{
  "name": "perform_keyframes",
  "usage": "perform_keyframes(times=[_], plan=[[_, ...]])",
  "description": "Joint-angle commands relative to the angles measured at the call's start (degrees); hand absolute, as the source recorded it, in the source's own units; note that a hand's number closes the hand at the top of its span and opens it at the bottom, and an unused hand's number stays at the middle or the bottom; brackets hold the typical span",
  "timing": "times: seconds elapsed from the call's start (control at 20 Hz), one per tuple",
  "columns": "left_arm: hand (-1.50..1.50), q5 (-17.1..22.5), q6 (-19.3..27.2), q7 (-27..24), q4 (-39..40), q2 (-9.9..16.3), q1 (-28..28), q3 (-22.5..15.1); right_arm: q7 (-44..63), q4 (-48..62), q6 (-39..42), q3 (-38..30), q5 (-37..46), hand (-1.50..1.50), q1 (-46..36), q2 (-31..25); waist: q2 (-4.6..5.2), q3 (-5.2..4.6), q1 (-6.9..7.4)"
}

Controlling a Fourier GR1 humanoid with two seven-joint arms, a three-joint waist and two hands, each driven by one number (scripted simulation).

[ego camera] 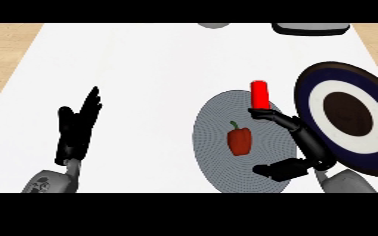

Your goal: Pick the bell pepper from the placemat and place it in the plate

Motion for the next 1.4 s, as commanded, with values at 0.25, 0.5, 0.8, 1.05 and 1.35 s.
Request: perform_keyframes(times=[0.25, 0.5, 0.8, 1.05, 1.35], plan=[[0.00, -1.6, 1.6, 1.7, -3.0, -0.7, 2.1, -0.4, 15.4, -3.9, 0.7, 3.4, 16.8, -1.50, -9.6, -9.3, -0.36, -0.17, -0.26], [0.00, -2.3, 2.2, 2.5, -1.9, -2.0, 0.4, 0.1, 29.4, -9.1, 10.8, 7.1, 19.3, -1.50, -14.7, -9.9, -0.25, -0.20, -0.73], [0.00, -3.0, -0.4, -0.1, -2.2, -1.1, 3.3, 0.2, 35.3, -1.6, 20.5, 10.4, 21.4, -1.50, -19.0, -4.3, 0.01, -0.11, 0.13], [0.00, -3.3, -1.5, 2.1, -3.8, -2.1, 3.8, 2.5, 40.5, -5.7, 24.5, 8.6, 25.8, -1.50, -16.0, 0.1, -0.09, -0.09, -0.47], [0.00, -6.7, -1.4, 0.6, -4.0, -5.9, 5.5, 1.4, 34.5, 2.9, 27.6, 4.7, 32.2, -1.50, -17.0, 4.6, -0.03, -0.07, -0.28]])
